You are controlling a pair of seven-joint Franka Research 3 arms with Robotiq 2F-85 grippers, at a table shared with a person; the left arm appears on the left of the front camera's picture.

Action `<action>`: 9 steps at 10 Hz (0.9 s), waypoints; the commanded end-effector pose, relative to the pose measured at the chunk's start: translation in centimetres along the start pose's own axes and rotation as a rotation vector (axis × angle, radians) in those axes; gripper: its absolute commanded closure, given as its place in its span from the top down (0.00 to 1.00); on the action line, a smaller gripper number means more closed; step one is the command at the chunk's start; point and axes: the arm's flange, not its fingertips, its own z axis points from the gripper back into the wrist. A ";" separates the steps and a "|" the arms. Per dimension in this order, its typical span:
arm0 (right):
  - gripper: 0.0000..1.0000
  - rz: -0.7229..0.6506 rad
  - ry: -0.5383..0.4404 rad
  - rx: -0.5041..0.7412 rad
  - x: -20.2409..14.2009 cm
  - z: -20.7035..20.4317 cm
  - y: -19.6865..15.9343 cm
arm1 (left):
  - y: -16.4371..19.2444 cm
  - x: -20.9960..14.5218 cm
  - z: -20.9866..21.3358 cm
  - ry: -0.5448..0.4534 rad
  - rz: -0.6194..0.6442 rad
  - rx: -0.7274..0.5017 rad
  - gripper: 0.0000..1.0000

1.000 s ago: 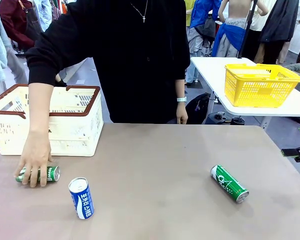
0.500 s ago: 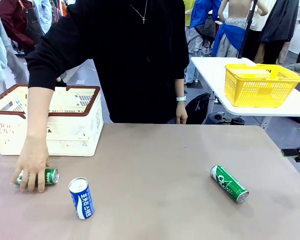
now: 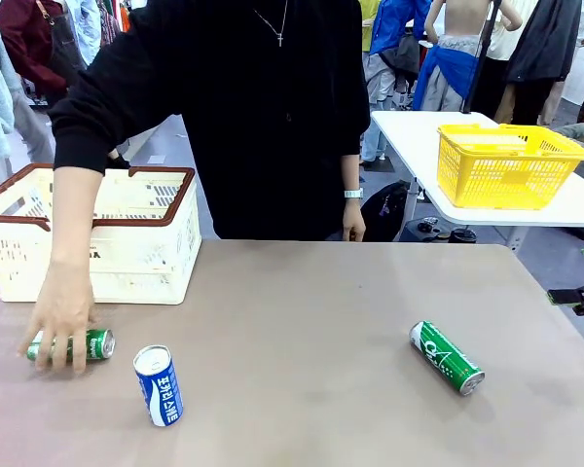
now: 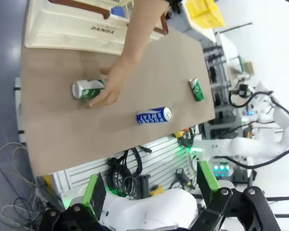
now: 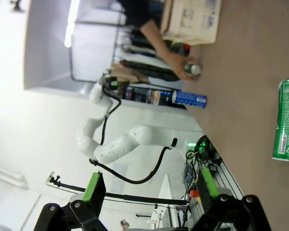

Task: Place the drinks into the Shopping basket.
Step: Pick up one drink and place it into the Shopping basket.

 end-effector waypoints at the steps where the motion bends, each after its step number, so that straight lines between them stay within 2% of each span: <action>1: 1.00 -0.019 0.009 -0.002 0.1 0.1 0.6 | -0.5 0.5 -0.5 0.020 -0.007 0.028 1.00; 3: 1.00 -0.019 0.009 -0.002 0.1 0.1 0.6 | -0.1 -0.7 2.2 -0.051 0.019 0.025 1.00; 5: 1.00 -0.019 0.009 -0.002 0.1 0.1 0.6 | 0.8 -3.8 4.8 -0.145 0.030 -0.028 1.00; 7: 1.00 -0.019 0.009 -0.002 0.1 0.1 0.6 | 1.0 -5.2 4.7 -0.167 0.034 -0.032 1.00; 8: 1.00 -0.019 0.009 -0.002 0.1 0.1 0.6 | -1.2 -5.2 3.6 -0.149 -0.036 -0.037 1.00; 9: 1.00 -0.019 0.009 -0.002 0.1 0.1 0.6 | -5.1 -4.5 1.7 -0.121 -0.091 -0.025 1.00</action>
